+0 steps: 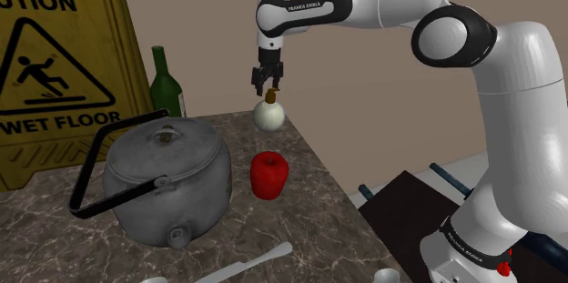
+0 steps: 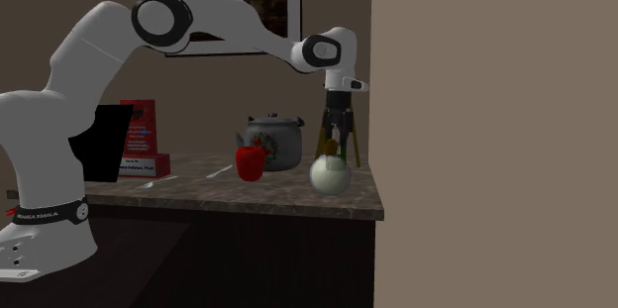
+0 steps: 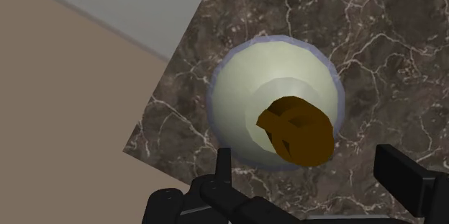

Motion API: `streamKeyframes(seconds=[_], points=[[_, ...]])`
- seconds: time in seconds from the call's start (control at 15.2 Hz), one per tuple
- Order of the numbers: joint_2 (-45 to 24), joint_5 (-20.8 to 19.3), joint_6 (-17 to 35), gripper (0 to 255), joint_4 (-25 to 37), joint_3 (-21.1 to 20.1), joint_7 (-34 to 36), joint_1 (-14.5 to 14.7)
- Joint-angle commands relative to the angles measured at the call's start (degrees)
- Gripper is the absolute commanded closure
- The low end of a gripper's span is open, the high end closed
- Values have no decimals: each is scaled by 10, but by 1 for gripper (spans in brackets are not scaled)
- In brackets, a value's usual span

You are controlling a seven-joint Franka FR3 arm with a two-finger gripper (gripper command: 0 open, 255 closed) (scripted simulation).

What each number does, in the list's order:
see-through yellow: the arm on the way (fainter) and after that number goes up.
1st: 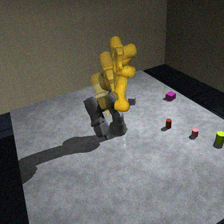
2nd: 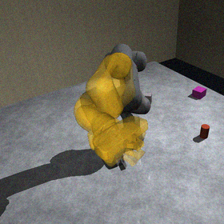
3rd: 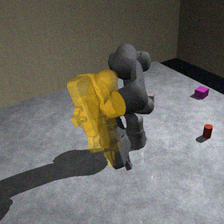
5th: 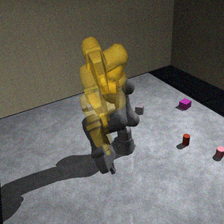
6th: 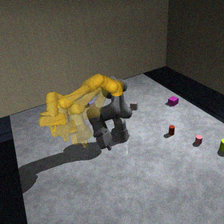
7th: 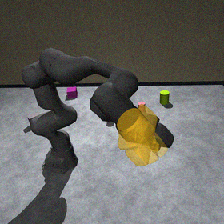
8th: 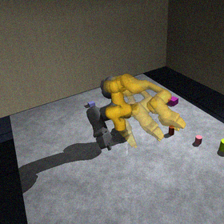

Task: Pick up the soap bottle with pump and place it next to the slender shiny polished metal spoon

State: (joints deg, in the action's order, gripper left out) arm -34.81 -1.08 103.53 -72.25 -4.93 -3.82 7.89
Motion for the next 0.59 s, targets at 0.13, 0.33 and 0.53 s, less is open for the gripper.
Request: streamKeyframes(seconds=[0.13,0.33,0.53], points=[[0,0,28,0,-28,0,0,0],[0,0,28,0,-28,0,0,0],[0,0,28,0,-28,0,0,0]])
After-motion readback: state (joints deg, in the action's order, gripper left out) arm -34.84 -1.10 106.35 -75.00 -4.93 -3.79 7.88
